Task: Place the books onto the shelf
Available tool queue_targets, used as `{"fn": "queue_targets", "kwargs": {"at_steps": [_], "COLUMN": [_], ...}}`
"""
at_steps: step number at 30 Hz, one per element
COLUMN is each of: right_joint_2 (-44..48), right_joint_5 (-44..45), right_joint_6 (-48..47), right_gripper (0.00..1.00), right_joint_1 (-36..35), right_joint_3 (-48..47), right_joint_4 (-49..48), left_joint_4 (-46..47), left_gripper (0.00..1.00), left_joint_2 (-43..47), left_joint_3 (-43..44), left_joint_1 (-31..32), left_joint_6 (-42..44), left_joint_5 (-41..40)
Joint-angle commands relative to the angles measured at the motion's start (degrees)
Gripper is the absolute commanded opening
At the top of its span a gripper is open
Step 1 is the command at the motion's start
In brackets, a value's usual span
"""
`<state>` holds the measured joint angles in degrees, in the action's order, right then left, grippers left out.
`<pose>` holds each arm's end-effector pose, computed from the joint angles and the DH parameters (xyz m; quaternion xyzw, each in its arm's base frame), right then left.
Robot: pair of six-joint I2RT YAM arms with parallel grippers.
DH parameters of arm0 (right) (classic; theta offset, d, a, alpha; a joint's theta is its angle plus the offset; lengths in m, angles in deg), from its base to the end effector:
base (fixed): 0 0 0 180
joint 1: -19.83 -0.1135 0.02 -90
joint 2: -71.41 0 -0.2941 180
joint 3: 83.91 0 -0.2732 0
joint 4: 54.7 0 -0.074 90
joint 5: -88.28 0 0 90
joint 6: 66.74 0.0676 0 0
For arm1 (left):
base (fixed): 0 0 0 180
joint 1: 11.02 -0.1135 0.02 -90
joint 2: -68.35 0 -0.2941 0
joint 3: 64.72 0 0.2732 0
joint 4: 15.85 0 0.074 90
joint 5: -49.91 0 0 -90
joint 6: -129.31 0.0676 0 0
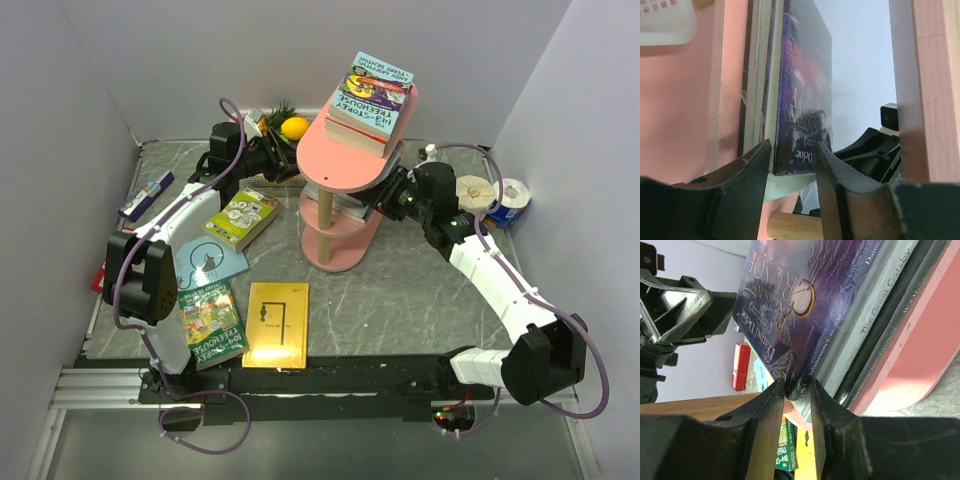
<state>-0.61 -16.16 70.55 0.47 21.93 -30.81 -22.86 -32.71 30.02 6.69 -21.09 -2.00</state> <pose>0.3074 0.1259 0.3518 0.1298 0.8140 0.3927 0.4079 0.4367 -0.1832 0.3427 -0.0814 0.7643 -0.5682 0.2940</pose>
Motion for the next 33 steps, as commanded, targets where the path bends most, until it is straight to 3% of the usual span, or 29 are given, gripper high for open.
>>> {"fn": "queue_targets", "kwargs": {"at_steps": [1, 12, 33], "right_joint_2": [-0.74, -0.83, 0.05], "right_joint_5": [0.29, 0.02, 0.99], "right_joint_6": [-0.71, -0.53, -0.35], "right_gripper": [0.35, 0.33, 0.25], "right_joint_1": [-0.51, -0.86, -2.97], "right_joint_3": [-0.32, 0.04, 1.35], "right_joint_4": [-0.92, -1.36, -1.53], "left_joint_4": [0.39, 1.97, 1.54], "left_gripper": [0.45, 0.23, 0.13], "left_joint_2": [-0.37, 1.04, 2.44], "left_joint_3": [-0.06, -1.46, -2.7], "left_joint_1": [0.39, 1.44, 3.55], "left_joint_6": [1.43, 1.69, 2.74], "left_joint_5": [0.15, 1.73, 1.82]}}
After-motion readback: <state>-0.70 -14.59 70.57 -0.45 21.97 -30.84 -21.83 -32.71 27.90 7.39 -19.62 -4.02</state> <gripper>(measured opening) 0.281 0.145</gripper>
